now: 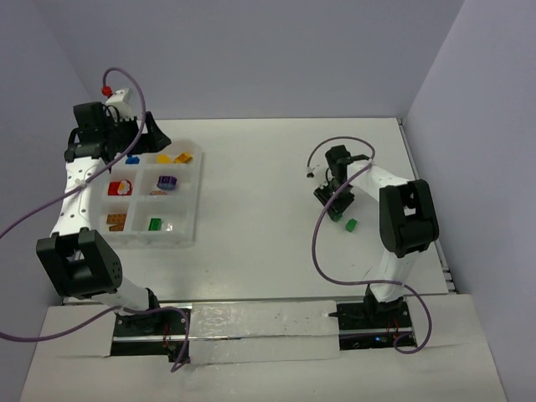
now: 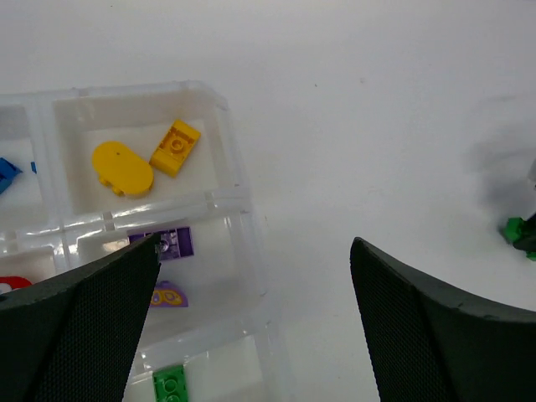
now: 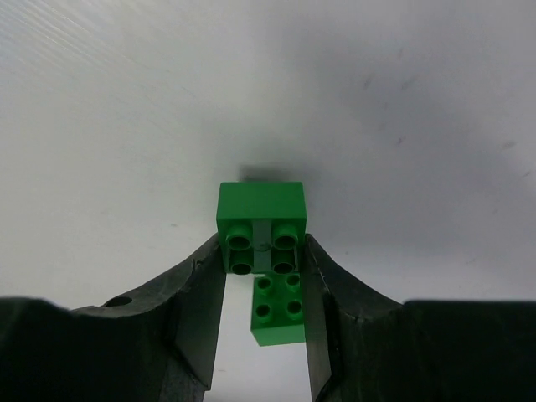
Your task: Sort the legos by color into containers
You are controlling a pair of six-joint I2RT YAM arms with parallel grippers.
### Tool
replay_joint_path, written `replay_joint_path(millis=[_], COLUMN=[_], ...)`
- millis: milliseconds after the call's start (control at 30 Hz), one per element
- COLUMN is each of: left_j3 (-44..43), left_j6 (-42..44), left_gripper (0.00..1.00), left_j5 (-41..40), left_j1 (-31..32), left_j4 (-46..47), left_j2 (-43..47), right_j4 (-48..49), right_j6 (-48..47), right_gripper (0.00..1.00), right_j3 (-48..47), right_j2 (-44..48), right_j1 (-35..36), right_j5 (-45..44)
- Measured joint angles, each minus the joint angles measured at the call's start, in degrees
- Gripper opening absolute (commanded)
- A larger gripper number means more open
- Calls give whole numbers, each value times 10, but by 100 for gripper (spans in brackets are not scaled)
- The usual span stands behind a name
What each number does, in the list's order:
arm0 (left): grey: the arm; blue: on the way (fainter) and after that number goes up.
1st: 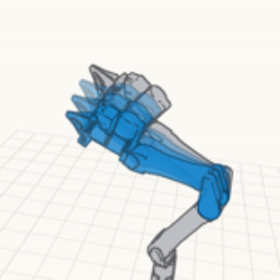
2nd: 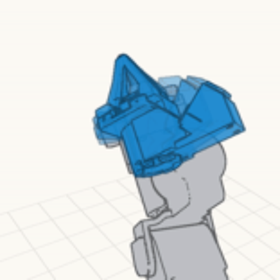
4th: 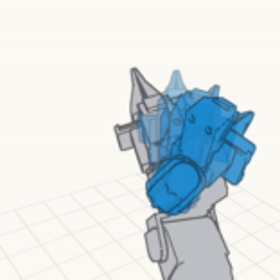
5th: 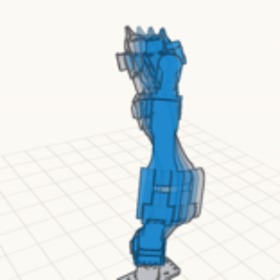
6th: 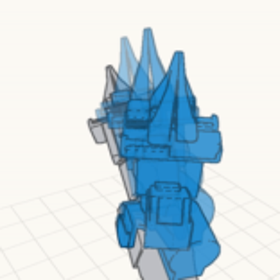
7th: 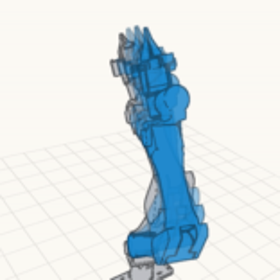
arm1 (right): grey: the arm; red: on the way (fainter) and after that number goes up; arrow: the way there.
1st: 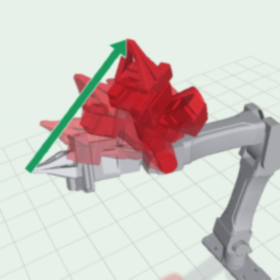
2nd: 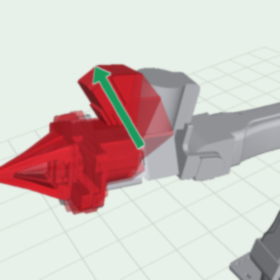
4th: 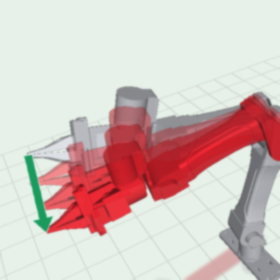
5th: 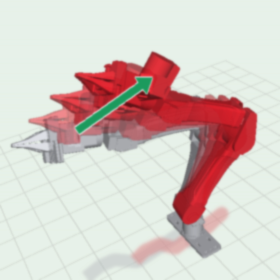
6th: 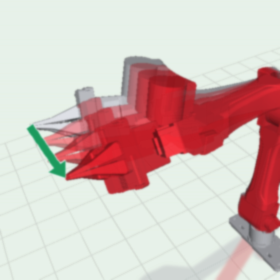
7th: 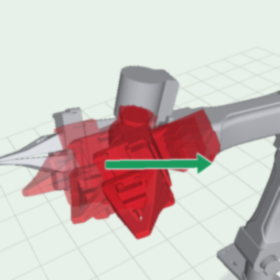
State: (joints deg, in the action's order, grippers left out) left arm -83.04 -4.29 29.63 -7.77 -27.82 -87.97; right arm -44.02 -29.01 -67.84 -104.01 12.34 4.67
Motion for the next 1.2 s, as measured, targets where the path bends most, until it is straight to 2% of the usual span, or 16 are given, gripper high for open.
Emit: replay_joint_path(millis=[100, 300, 467, 633, 800, 900, 1033, 1200], left_j3=[5, 2, 7, 44, 81, 89, 72, 50], left_j6=[3, 57, 100, 94, 56, 24, -34, -104], left_gripper=[99, 99, 99, 99, 99, 99, 99, 99], left_j5=[41, 103, 152, 189, 161, 154, 155, 160], left_j1=[-23, -24, -24, 3, 90, 132, 136, 133], left_j4=[-4, -41, -69, -64, -15, 11, 41, 61], left_j2=[9, 15, 27, 51, 58, 57, 46, 21], right_j4=[-13, 2, 53, 120, 189, 221, 223, 224], right_j6=[17, 87, 202, 345, 484, 536, 498, 407], right_gripper=[0, 0, 0, 0, 0, 0, 0, 0], right_j3=[-58, -228, -358, -444, -449, -445, -435, -350], right_j2=[0, -7, -34, -94, -136, -145, -136, -78], right_j1=[9, 37, 79, 118, 141, 145, 153, 176], right_j5=[49, 158, 261, 349, 401, 433, 429, 368])
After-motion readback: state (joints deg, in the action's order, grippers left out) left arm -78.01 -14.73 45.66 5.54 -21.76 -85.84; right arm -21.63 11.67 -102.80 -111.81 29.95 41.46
